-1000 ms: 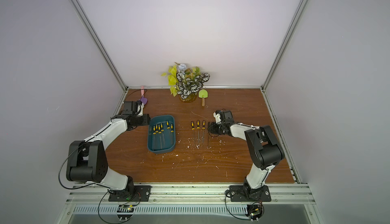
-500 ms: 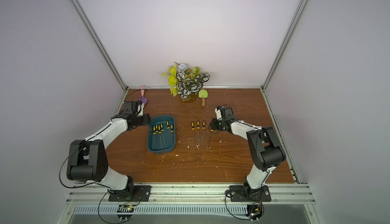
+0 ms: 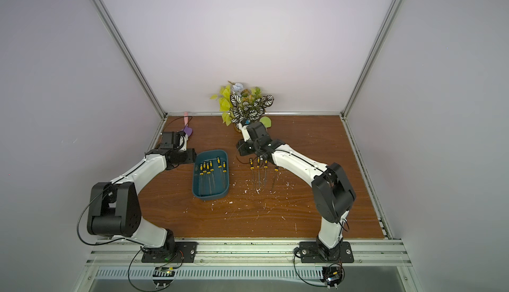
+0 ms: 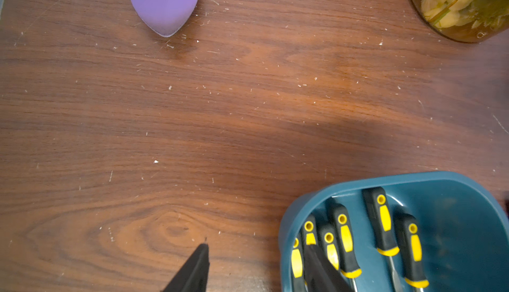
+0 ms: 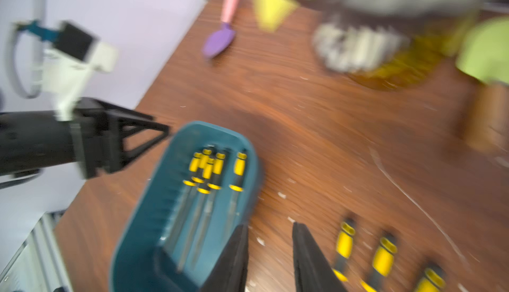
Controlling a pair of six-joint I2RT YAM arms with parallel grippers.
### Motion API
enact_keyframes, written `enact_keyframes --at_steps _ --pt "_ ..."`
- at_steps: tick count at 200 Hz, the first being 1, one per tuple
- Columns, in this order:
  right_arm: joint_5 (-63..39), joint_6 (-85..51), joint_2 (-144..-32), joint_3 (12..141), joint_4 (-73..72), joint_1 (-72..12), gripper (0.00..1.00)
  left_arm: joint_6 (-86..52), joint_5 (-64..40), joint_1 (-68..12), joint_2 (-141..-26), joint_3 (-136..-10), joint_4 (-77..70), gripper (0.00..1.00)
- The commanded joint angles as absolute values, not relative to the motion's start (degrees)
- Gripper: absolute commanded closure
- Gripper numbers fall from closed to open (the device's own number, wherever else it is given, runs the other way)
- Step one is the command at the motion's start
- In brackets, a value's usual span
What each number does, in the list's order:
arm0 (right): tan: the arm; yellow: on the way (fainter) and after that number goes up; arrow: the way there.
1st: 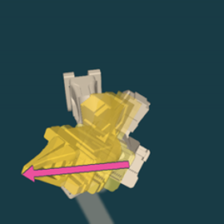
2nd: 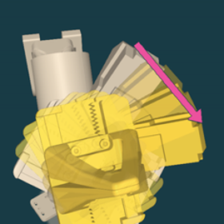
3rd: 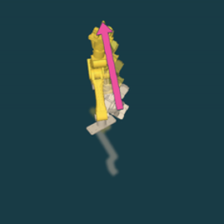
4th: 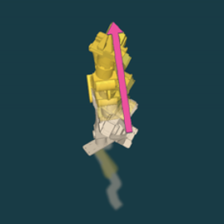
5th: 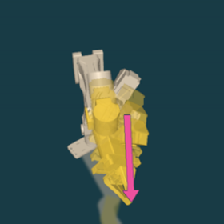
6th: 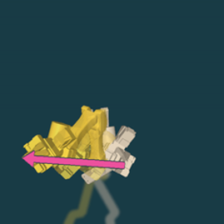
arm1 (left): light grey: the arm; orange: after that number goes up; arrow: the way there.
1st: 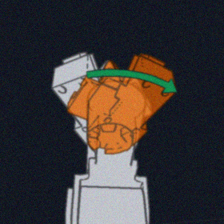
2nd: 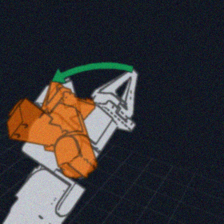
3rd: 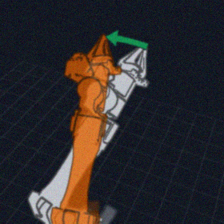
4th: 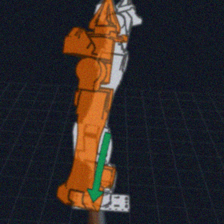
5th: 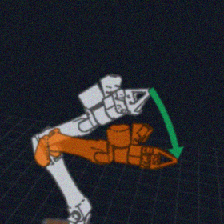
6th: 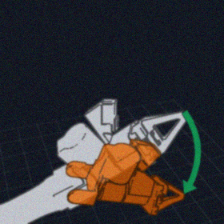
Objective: Take the file tool out of the storage box
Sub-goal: Pick up the file tool from the storage box.
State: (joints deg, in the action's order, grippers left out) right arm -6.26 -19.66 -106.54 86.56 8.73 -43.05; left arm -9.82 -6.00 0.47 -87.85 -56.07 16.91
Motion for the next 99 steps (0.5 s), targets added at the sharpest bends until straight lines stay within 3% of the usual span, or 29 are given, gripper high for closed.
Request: enact_keyframes --at_steps 1,76,99 --pt "-4.95 -16.64 -115.51 95.06 15.76 -46.95 0.67 -10.58 -4.62 1.23 -86.42 -56.00 16.81 0.42" --pt "3.62 -14.15 -144.26 140.05 40.90 -52.90 0.68 -11.41 -1.87 2.03 -84.25 -55.31 16.70 0.42" --pt "5.51 -14.95 -149.47 148.77 45.07 -53.26 0.68 -12.29 -2.56 3.71 -83.35 -54.97 16.20 0.42"
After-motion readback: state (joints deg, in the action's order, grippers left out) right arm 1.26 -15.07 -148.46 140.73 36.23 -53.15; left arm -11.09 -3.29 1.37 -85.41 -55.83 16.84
